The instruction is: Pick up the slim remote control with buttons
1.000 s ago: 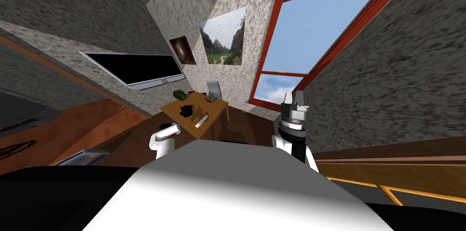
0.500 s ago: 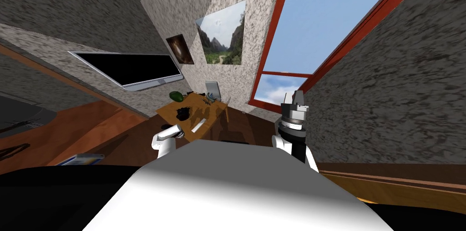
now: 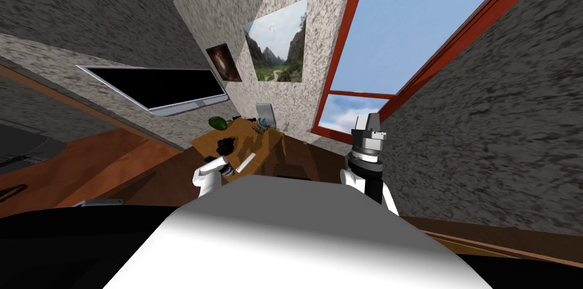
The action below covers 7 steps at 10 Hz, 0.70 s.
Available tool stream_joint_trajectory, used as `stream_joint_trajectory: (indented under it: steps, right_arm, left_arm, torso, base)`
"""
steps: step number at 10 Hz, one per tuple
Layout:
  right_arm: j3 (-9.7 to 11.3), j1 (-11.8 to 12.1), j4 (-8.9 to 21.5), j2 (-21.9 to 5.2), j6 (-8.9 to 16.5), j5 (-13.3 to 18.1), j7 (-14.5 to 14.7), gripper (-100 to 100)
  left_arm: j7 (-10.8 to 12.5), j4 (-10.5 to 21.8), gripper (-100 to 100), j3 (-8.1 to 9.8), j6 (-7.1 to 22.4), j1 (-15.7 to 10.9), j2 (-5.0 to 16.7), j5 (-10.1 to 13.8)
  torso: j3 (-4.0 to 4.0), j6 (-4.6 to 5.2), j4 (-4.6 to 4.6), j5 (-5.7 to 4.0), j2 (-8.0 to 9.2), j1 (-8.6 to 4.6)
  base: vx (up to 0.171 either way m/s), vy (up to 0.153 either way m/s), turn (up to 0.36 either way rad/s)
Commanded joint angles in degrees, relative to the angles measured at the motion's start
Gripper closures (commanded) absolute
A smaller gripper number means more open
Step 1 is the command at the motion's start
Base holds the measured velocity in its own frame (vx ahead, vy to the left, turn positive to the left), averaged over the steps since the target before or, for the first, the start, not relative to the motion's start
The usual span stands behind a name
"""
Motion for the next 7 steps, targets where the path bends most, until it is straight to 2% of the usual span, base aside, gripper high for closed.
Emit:
stream_joint_trajectory:
  steps: [1, 2, 3, 4, 5, 6, 7]
  right_arm:
    - [0.00, 0.00, 0.00, 0.00, 0.00, 0.00, 0.00, 0]
    - [0.00, 0.00, 0.00, 0.00, 0.00, 0.00, 0.00, 0]
    - [0.00, 0.00, 0.00, 0.00, 0.00, 0.00, 0.00, 0]
    - [0.00, 0.00, 0.00, 0.00, 0.00, 0.00, 0.00, 0]
    - [0.00, 0.00, 0.00, 0.00, 0.00, 0.00, 0.00, 0]
    - [0.00, -0.01, 0.00, 0.00, 0.00, 0.00, 0.00, 0]
    - [0.00, -0.01, 0.00, 0.00, 0.00, 0.00, 0.00, 0]
  left_arm:
    - [0.21, 1.25, -100, 0.15, 2.22, -0.48, 0.15, 0.16]
    - [0.50, 3.25, -100, 0.42, 3.92, -1.14, 0.40, 0.58]
    - [0.50, 3.25, -100, 0.42, 4.74, -1.14, 0.40, 0.58]
    - [0.76, 5.04, -100, 0.63, 6.98, -1.72, 0.63, 0.95]
    - [0.76, 5.04, -100, 0.63, 6.98, -1.72, 0.63, 0.95]
    - [1.00, 6.60, -100, 0.79, 8.93, -2.22, 0.84, 1.28]
    - [1.00, 6.60, -100, 0.79, 8.93, -2.22, 0.84, 1.28]
  torso:
    - [0.00, 0.00, 0.00, 0.00, 0.00, 0.00]
    - [0.02, 0.00, 0.00, 0.01, 0.05, -0.01]
    - [0.02, 0.00, 0.01, 0.01, 0.04, 0.02]
    - [0.05, 0.00, 0.01, 0.00, 0.11, -0.05]
    - [0.03, 0.01, 0.01, -0.01, 0.06, -0.08]
    - [0.07, 0.00, 0.02, -0.02, 0.16, -0.11]
    - [0.08, 0.00, 0.03, -0.01, 0.15, -0.07]
  base:
    - [0.129, 0.031, -0.005]
    - [0.134, 0.038, 0.000]
    - [0.112, 0.016, -0.004]
    - [0.132, 0.010, 0.004]
    - [0.101, 0.005, -0.003]
    - [0.107, 0.018, 0.003]
    - [0.089, 0.025, 0.000]
